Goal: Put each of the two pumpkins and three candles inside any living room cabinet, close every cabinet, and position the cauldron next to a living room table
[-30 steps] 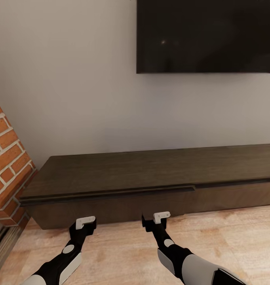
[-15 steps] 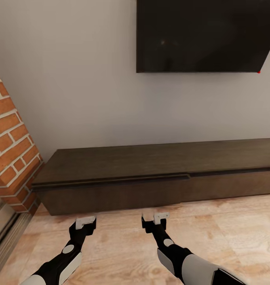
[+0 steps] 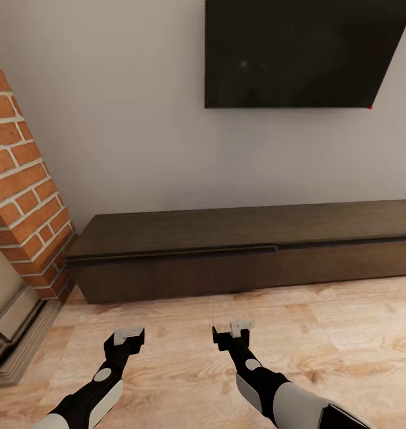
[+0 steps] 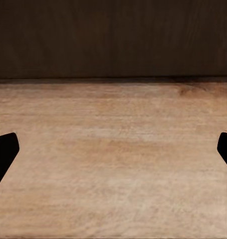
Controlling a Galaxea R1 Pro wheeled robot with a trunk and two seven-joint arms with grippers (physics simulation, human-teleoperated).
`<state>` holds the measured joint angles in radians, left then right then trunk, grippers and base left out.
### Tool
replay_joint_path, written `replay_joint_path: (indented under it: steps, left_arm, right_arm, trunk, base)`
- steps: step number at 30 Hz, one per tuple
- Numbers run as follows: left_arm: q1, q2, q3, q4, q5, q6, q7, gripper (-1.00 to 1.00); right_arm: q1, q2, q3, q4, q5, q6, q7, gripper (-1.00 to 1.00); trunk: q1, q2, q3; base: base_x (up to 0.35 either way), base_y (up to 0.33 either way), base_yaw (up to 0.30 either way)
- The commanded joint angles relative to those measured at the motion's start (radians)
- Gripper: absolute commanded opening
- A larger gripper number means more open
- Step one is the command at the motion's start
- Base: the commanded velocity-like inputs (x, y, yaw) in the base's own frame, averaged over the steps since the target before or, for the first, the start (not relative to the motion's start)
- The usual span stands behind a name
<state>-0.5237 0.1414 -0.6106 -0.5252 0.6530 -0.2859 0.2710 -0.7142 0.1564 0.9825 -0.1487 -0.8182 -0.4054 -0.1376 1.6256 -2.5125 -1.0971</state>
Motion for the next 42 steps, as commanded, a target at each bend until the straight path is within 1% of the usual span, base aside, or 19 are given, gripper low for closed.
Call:
replay_joint_path:
  steps: [1,7,24,42]
  left_arm:
    - [-0.001,0.001,-0.009,-0.001,0.007,-0.004,0.008,1.00]
    - [-0.001,0.001,0.003,-0.006,0.008,-0.003,0.005,1.00]
    - [-0.001,0.001,0.009,-0.010,0.008,-0.002,0.004,1.00]
    - [-0.001,0.000,0.013,-0.005,0.026,0.016,0.002,1.00]
  right_arm:
    - [-0.001,0.000,0.008,0.000,-0.004,-0.002,-0.007,1.00]
    - [-0.001,0.000,0.008,0.000,-0.007,0.003,-0.008,1.00]
    - [-0.001,0.000,0.006,0.000,-0.007,0.002,-0.008,1.00]
    - [-0.001,0.000,0.007,0.000,-0.005,0.011,-0.008,1.00]
  trunk:
    - [-0.001,0.000,-0.001]
    - [-0.001,0.000,-0.001]
    - [-0.001,0.000,-0.001]
    - [-0.009,0.004,0.069]
  base:
    - [-0.220,0.000,0.000]
    - [-0.036,0.000,0.000]
    - [-0.001,0.000,0.000]
    - [0.000,0.000,0.000]
